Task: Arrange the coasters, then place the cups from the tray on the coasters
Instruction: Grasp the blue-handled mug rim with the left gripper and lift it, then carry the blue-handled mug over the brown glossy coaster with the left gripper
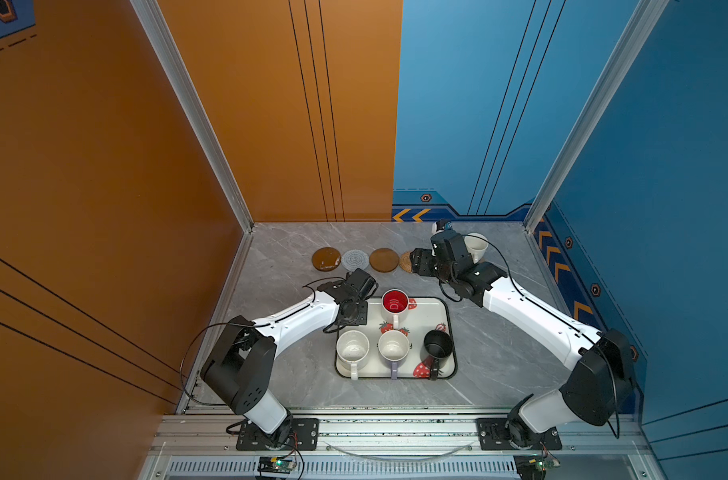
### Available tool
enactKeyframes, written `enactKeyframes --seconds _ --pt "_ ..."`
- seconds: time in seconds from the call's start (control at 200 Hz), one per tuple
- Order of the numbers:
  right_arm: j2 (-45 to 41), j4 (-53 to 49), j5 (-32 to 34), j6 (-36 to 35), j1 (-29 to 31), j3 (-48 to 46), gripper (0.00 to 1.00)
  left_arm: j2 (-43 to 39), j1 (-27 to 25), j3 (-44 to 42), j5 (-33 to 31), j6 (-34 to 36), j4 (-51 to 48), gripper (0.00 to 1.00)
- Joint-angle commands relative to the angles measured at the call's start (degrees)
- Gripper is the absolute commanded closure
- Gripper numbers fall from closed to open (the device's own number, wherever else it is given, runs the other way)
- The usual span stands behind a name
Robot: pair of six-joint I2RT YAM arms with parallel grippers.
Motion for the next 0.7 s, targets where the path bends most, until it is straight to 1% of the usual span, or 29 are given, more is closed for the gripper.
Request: enactKeyframes --seconds 0.0,0.195,0.331,0.516,0.606,0.696 --pt "0.2 0.6 -1.0 0.7 -0.4 -0.8 0.25 -2.8 -0.6 3.7 -4.4 1.0 -1.2 1.0" --pt "0.2 0.5 -1.1 0.7 -0.6 -0.7 0.26 -4.4 -0.2 6.4 -6.2 2.6 -3.3 1.0" --pt "0.1 0.4 -1.4 0.7 -0.8 -0.8 0.27 -4.4 1.6 8.3 -6.5 4.1 -4.2 1.0" --pt "-1.5 -0.3 -1.4 0.4 -1.1 -1.2 0.27 -2.9 6.3 11.5 -4.7 6.5 -4.3 1.0" --pt "-2.0 -0.2 -1.2 0.5 -1.4 -1.7 0.27 -1.1 8.9 13.7 -5.1 7.9 -4.3 1.0" --pt "-1.8 -0.6 -2.1 0.7 -1.7 -1.9 0.27 1.1 11.7 15.9 -4.3 8.4 -4.2 1.0"
